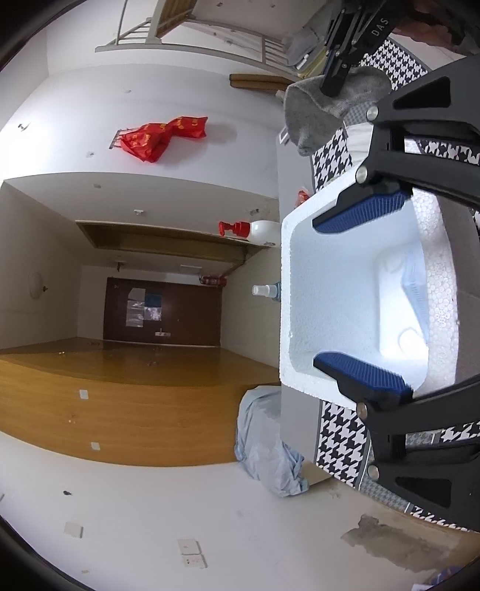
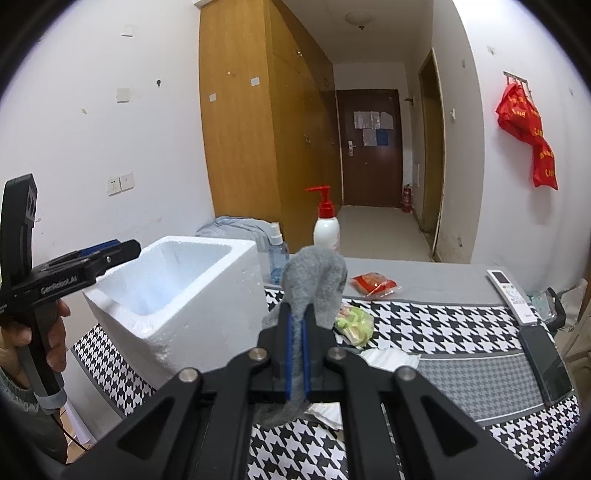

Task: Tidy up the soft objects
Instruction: 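Carry the mask over the foam box and open the left tool while right holds sock, then move the right tool over the foam box and open it to drop the sock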

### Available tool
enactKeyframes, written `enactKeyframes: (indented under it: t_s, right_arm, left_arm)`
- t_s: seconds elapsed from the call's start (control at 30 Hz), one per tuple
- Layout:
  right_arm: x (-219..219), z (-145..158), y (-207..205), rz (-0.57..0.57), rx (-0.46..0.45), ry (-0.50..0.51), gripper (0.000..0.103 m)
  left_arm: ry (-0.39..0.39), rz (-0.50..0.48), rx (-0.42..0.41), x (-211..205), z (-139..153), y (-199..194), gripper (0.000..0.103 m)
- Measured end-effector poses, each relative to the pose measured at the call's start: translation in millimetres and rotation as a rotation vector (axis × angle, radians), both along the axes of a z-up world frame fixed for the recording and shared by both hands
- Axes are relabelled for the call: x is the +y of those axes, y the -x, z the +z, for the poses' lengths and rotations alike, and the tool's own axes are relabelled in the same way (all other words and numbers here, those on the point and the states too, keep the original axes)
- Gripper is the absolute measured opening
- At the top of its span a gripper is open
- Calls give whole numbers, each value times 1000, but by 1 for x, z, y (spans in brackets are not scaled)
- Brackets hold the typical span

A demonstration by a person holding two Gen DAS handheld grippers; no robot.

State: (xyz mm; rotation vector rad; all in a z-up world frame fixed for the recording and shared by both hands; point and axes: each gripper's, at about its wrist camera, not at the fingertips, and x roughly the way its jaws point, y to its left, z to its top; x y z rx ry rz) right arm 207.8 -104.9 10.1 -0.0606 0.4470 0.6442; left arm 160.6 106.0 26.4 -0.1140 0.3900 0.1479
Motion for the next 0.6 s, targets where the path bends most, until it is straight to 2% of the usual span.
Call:
enactKeyframes:
  t_s: [0.03, 0.17, 0.23, 0.27, 0.6]
  right_arm:
    - [1, 0, 0, 1, -1, -1, 6]
    - [5, 5, 2, 12, -13, -4, 6]
    - [7, 8, 4, 18, -21, -6, 6]
    - [9, 9, 5, 20, -25, -6, 6]
    - [23, 24, 15, 48, -66, -17, 6]
  left_arm:
    - [1, -2, -5, 1, 0, 1, 81]
    - [5, 21, -45, 5, 4, 13, 87]
    - [7, 31, -58, 6, 7, 17, 97]
    - [5, 36, -67, 7, 8, 20, 99]
    - [3, 67, -79, 17, 11, 33, 102]
